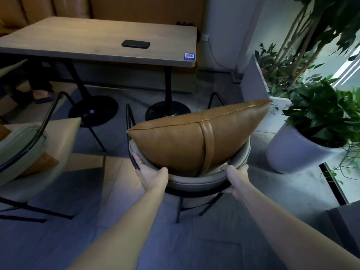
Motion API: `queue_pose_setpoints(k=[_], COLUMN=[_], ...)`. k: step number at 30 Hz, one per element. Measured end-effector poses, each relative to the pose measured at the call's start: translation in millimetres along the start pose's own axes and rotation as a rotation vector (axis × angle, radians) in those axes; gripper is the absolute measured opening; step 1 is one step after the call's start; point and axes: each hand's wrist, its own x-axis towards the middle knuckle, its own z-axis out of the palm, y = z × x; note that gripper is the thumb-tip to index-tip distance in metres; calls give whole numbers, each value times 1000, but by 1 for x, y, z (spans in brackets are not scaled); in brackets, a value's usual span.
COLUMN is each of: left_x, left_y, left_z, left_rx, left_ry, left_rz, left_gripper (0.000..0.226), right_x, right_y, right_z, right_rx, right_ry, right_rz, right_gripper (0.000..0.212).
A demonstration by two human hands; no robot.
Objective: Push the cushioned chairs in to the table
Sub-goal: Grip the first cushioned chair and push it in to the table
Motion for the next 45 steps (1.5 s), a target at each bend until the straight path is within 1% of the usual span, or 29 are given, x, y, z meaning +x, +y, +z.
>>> queue_pose_setpoints(k=[3,8,11,15,19,23,25,29,32,34,36,38,41,45], left_x=[25,68,89,110,118,122,128,140,146,148,149,149,153,164], left_y=[8,18,22,24,21,18,17,19,20,21,20,20,19,22], left_z=[-14,-38,-49,-63,-78,-93,-101,-116,-120,-121,-120,-120,-120,-122], left_rx=[16,47,61,71,35,15,19,13,8,16,22,34,38,63], left_ry=[-11,-19,-33,-71,-81,-78,-67,-41,-33,-31,-31,-34,-38,-48], left_rz=[6,35,54,86,105,84,81,67,68,67,70,76,91,111], left_gripper=[112,109,108,106,107,110,112,114,114,113,113,111,111,110], right_x=[-5,-14,-18,-24,-32,-37,-38,-43,-44,-41,-38,-35,-33,-28], right_y=[-2,1,4,10,10,4,3,4,5,0,-6,-11,-13,-14], right_z=[27,69,91,116,132,142,149,162,163,158,153,151,154,162], right_rx=[24,53,83,56,33,19,18,-38,-82,-108,-131,-153,-169,-147], right_ry=[-1,21,28,85,100,51,16,-37,-70,-69,-50,-42,-29,-44], right_rz=[6,19,26,16,20,13,14,17,17,26,36,45,26,16], right_gripper=[48,59,58,59,68,60,59,73,89,104,110,104,89,84])
